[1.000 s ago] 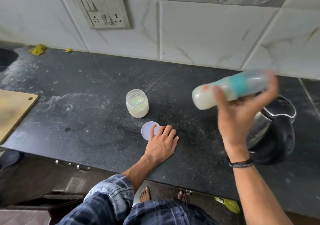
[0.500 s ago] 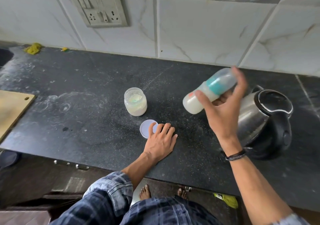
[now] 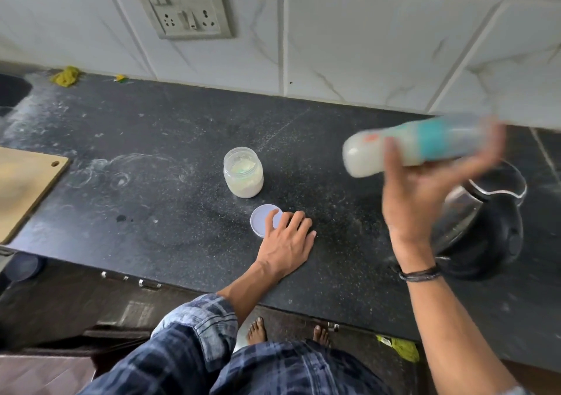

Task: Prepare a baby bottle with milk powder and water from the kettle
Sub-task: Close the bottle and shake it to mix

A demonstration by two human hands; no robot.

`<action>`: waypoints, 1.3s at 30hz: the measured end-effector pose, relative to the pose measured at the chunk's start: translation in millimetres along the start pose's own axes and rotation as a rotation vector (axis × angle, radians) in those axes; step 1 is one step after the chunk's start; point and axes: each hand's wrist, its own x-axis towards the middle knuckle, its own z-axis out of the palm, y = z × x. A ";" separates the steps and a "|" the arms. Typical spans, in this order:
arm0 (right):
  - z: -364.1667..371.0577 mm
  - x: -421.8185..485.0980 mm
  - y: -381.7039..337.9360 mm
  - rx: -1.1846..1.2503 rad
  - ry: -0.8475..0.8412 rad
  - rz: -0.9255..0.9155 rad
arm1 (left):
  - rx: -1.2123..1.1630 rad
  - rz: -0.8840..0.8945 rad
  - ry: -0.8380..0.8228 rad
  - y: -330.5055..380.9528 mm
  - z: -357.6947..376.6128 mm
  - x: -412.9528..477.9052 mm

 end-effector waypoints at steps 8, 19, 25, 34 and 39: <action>2.1 -8.2 -1.7 -0.034 0.019 0.141 | -0.010 -0.004 -0.001 -0.7 0.7 -0.1; 1.5 -23.2 22.5 -0.091 -0.144 0.330 | -0.006 -0.002 0.001 -0.9 0.6 0.1; 3.4 -36.7 62.4 -0.352 -0.155 0.239 | 0.001 -0.005 0.008 -1.7 2.1 -0.7; 1.8 -67.8 121.5 -0.636 -0.588 0.222 | 0.005 -0.007 0.011 -1.5 3.1 0.4; 1.0 -78.4 132.4 -0.682 -0.647 0.185 | 0.009 -0.012 -0.006 -0.9 1.3 0.3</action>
